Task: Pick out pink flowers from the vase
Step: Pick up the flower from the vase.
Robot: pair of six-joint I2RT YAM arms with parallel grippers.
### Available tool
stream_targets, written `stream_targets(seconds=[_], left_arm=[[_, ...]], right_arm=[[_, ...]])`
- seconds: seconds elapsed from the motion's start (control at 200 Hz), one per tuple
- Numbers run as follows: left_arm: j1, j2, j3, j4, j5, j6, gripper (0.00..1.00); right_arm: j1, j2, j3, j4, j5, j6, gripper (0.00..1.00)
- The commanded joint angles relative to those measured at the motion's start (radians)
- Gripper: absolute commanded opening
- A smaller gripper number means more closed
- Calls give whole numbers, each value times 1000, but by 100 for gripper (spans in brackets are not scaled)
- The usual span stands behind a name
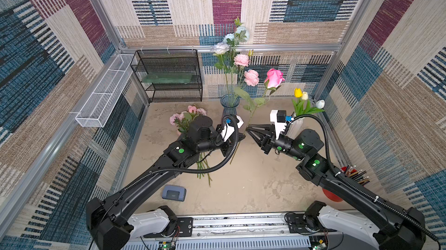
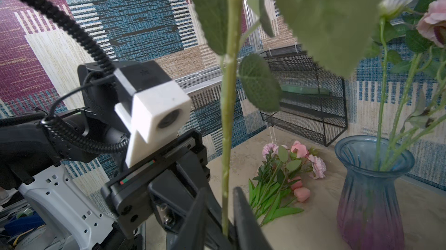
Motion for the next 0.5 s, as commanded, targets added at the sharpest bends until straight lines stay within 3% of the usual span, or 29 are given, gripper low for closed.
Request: stream_targets(seconds=[0.0, 0.195, 0.371, 0.491], left_arm=[[0, -39, -65, 78, -85, -108, 0], [36, -143, -225, 96, -253, -336, 0], [164, -220, -365, 67, -308, -571, 0], [292, -235, -442, 36, -269, -684, 0]], right_arm=[[9, -22, -12, 14, 33, -34, 49], [13, -91, -53, -10, 80, -91, 53], [11, -118, -67, -36, 102, -124, 54], [10, -130, -75, -39, 98, -126, 54]])
